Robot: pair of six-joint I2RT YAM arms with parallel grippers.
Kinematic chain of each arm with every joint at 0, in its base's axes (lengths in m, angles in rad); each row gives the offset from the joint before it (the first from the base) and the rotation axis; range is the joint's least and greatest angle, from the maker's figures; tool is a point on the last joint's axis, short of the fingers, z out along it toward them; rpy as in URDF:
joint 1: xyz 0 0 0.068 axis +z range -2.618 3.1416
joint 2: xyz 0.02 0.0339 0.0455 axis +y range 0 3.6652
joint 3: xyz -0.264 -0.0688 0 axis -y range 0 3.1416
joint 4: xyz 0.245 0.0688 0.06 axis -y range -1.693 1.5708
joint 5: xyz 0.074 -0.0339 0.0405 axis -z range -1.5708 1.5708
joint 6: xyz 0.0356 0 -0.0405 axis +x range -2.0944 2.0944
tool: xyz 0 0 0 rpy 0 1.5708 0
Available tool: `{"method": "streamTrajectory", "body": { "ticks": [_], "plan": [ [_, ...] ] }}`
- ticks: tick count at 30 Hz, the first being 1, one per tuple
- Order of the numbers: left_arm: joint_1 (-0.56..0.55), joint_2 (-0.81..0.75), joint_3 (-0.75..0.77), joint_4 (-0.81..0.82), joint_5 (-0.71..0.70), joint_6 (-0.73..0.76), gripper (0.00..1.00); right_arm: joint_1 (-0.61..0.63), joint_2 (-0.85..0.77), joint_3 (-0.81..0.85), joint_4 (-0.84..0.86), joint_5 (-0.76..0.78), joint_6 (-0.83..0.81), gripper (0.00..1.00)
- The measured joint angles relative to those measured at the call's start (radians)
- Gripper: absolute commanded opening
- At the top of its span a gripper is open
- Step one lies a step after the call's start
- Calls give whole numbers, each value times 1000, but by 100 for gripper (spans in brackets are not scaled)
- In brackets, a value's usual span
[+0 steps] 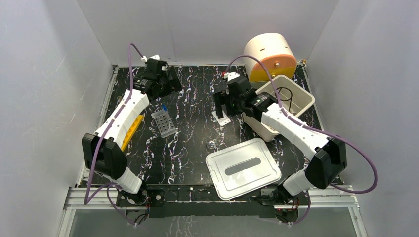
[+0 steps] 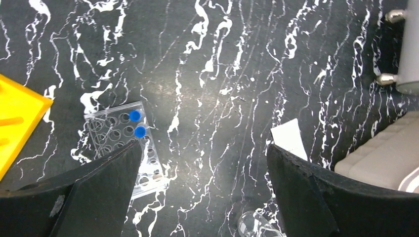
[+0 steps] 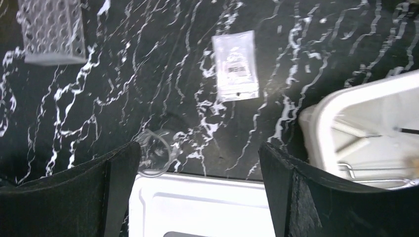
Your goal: Organize the chemistry lab equipment
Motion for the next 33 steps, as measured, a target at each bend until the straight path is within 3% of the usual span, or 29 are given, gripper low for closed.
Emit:
{"method": "streamTrajectory", "body": {
  "ticks": [14,25,33],
  "plan": [
    [38,4,0,-15,30,-14,98,274,211,-6,-32,-16,-43,99],
    [45,4,0,-15,34,-14,98,310,327,-4,-76,37,-24,98],
    [48,4,0,-15,37,-14,98,310,363,8,-69,54,-19,77]
  ]
}}
